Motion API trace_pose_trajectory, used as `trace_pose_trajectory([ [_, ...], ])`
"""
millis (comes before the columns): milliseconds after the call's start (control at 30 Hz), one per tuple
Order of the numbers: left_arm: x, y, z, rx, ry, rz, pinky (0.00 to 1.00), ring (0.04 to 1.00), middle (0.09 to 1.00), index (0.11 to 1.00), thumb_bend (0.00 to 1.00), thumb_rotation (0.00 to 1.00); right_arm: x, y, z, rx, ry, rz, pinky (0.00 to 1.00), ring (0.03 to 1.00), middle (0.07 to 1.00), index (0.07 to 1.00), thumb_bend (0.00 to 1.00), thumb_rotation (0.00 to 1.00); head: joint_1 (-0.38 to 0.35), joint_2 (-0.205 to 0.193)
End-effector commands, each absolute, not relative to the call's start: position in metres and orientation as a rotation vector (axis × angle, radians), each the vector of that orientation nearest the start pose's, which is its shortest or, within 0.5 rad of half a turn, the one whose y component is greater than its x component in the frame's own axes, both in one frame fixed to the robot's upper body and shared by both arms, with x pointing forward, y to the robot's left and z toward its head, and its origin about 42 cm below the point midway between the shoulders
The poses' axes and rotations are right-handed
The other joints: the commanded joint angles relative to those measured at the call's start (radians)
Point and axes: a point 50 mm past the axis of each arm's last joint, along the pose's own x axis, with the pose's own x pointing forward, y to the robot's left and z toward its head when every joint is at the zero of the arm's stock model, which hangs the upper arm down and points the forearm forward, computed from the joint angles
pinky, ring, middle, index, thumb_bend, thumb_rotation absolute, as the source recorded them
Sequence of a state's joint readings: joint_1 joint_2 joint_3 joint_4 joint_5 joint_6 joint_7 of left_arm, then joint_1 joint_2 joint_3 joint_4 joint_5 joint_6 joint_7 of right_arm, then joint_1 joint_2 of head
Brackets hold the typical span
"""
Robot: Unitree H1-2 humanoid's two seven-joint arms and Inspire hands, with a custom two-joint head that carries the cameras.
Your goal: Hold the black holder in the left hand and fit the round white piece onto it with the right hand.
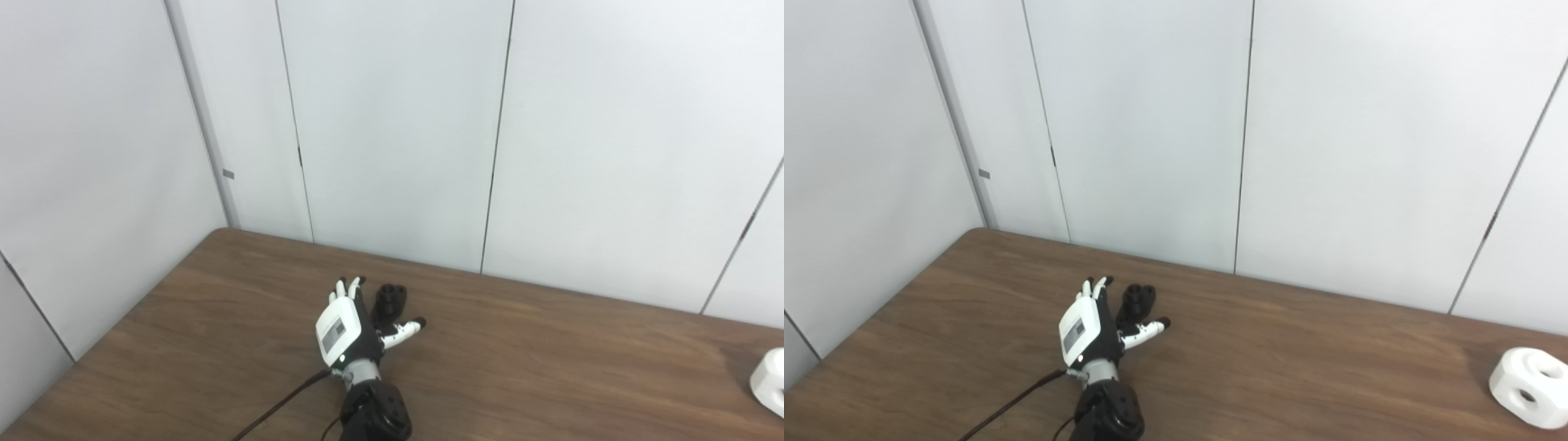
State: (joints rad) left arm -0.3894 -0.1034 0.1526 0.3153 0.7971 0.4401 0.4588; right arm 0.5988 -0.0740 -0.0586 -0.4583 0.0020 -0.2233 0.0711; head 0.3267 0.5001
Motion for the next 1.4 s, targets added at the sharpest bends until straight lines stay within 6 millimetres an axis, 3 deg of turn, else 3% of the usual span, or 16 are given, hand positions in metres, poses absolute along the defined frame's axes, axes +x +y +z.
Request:
trace_pose_trajectory([
  [0, 0.383, 0.211, 0.103, 0.718, 0.350, 0.577, 0.93, 0.996, 1.000, 0.870, 1.00, 0.31, 0.093, -0.261, 0.140, -0.132, -0.141, -0.085, 0.51, 0.712, 0.749, 0.737, 0.26, 0.63, 0.001, 0.005],
  [167, 0.384, 0.219, 0.097, 0.756, 0.387, 0.569, 0.89, 0.983, 0.997, 0.881, 1.00, 0.33, 0.091, -0.260, 0.143, -0.124, -0.143, -0.088, 0.51, 0.714, 0.748, 0.737, 0.25, 0.61, 0.001, 0.012],
  [333, 0.386, 0.230, 0.100, 0.753, 0.426, 0.567, 0.92, 1.000, 1.000, 0.950, 0.98, 0.31, 0.090, -0.260, 0.144, -0.118, -0.145, -0.086, 0.51, 0.720, 0.755, 0.746, 0.26, 0.62, 0.000, 0.013],
  [467, 0.380, 0.233, 0.115, 0.755, 0.409, 0.565, 0.89, 0.999, 1.000, 0.958, 0.99, 0.32, 0.089, -0.257, 0.145, -0.106, -0.145, -0.094, 0.51, 0.727, 0.759, 0.746, 0.27, 0.61, 0.001, 0.013],
  [567, 0.371, 0.237, 0.133, 0.792, 0.390, 0.531, 0.80, 0.944, 0.976, 0.946, 1.00, 0.33, 0.088, -0.257, 0.145, -0.096, -0.150, -0.088, 0.53, 0.743, 0.768, 0.754, 0.27, 0.60, 0.009, 0.014],
  [667, 0.354, 0.242, 0.151, 0.814, 0.366, 0.478, 0.85, 0.951, 0.983, 0.950, 1.00, 0.34, 0.087, -0.257, 0.146, -0.098, -0.155, -0.089, 0.52, 0.739, 0.766, 0.756, 0.26, 0.59, 0.015, 0.016],
  [800, 0.331, 0.248, 0.162, 0.853, 0.342, 0.436, 0.75, 0.908, 0.944, 0.916, 1.00, 0.36, 0.084, -0.258, 0.149, -0.099, -0.153, -0.092, 0.52, 0.742, 0.771, 0.762, 0.26, 0.59, 0.021, 0.022],
  [933, 0.314, 0.247, 0.164, 0.822, 0.346, 0.417, 0.83, 0.925, 0.955, 0.913, 1.00, 0.36, 0.083, -0.259, 0.149, -0.103, -0.147, -0.094, 0.54, 0.753, 0.782, 0.772, 0.29, 0.63, 0.024, 0.026],
  [1067, 0.308, 0.243, 0.160, 0.816, 0.355, 0.392, 0.73, 0.899, 0.946, 0.898, 1.00, 0.36, 0.083, -0.260, 0.149, -0.107, -0.151, -0.091, 0.54, 0.756, 0.784, 0.775, 0.29, 0.64, 0.025, 0.026],
  [1367, 0.317, 0.245, 0.146, 0.817, 0.389, 0.397, 0.78, 0.919, 0.956, 0.898, 0.98, 0.35, 0.084, -0.258, 0.150, -0.114, -0.153, -0.091, 0.54, 0.747, 0.778, 0.772, 0.29, 0.63, 0.024, 0.026],
])
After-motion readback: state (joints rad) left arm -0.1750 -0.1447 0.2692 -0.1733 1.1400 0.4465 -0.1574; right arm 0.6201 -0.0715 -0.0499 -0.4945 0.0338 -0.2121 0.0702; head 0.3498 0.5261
